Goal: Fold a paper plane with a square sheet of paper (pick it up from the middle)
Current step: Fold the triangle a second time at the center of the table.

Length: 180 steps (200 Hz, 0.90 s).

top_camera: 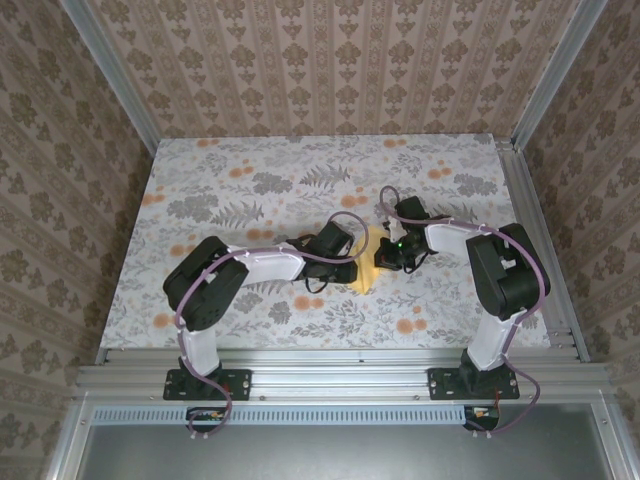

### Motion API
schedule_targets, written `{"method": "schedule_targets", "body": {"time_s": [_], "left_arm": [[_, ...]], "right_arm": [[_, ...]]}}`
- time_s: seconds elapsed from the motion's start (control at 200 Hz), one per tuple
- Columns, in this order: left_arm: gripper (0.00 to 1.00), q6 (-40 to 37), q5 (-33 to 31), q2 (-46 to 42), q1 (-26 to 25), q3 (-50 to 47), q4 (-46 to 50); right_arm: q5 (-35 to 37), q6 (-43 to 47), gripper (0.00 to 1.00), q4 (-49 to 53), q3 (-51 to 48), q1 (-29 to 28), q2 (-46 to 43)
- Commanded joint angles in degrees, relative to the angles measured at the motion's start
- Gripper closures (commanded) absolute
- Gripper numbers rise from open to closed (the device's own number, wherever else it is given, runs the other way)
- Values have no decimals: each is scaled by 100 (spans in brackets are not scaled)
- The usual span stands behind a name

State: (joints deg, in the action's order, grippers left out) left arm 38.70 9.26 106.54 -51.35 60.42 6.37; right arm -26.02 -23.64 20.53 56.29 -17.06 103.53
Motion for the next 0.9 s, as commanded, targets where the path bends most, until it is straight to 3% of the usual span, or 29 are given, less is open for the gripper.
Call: {"method": "schedule_targets", "body": {"time_s": [0.0,0.24,0.495,0.895], "left_arm": [[77,-126,30,-385,-23,162,311],[77,-2,150,-671,51,281,41],[79,266,901,-92,84,408,-666],[80,331,1072,320,177,312,-1030]], "right_arm": [[520,165,99,336,-13,-51,274],[501,152,99,320,-34,-54,257],[449,127,99,304,-39,-85,233],[430,88,99,283,-117,-88,158]]}}
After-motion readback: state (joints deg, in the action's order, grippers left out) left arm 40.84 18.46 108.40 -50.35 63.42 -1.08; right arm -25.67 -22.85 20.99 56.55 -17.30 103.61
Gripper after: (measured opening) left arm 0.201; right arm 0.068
